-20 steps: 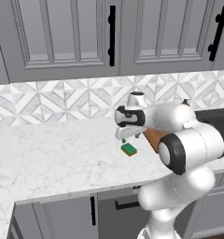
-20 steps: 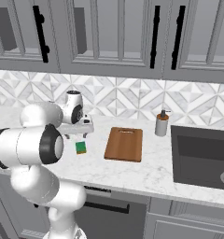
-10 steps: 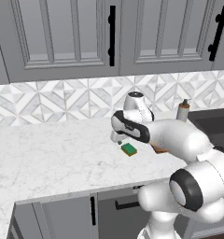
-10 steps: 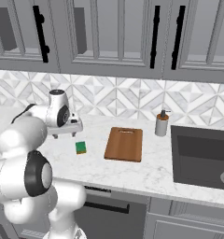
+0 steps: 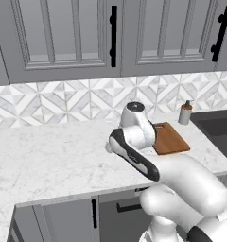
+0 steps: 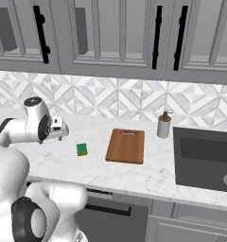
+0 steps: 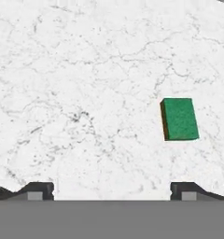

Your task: Pick up the sponge from the counter and clean the cutting board by briefly scrubbing or pressing down on the cutting board. Once finished, release the sponge.

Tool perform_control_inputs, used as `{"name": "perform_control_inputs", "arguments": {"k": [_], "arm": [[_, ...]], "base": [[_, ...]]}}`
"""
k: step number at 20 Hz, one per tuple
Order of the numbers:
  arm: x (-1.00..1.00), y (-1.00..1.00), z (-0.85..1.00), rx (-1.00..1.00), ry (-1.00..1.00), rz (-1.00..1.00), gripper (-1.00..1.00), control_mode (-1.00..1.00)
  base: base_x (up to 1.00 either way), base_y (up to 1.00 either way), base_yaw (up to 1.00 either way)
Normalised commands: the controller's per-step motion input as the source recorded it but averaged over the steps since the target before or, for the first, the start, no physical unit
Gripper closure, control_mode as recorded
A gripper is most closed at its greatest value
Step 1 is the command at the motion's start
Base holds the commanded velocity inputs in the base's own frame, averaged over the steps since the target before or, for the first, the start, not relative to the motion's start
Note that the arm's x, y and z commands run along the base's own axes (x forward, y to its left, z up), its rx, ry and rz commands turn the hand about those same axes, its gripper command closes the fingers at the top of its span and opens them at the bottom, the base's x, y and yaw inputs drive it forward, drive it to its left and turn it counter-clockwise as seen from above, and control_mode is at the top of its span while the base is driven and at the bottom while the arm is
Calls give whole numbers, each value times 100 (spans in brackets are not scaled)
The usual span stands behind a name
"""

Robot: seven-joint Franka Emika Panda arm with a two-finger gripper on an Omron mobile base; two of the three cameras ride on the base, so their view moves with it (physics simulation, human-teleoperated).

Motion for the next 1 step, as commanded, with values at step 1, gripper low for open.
{"name": "perform_control_inputs", "arguments": {"k": [1], "arm": [[-51,42,37,0,-17,0,-100,-100]], "base": [[0,0,0]]}}
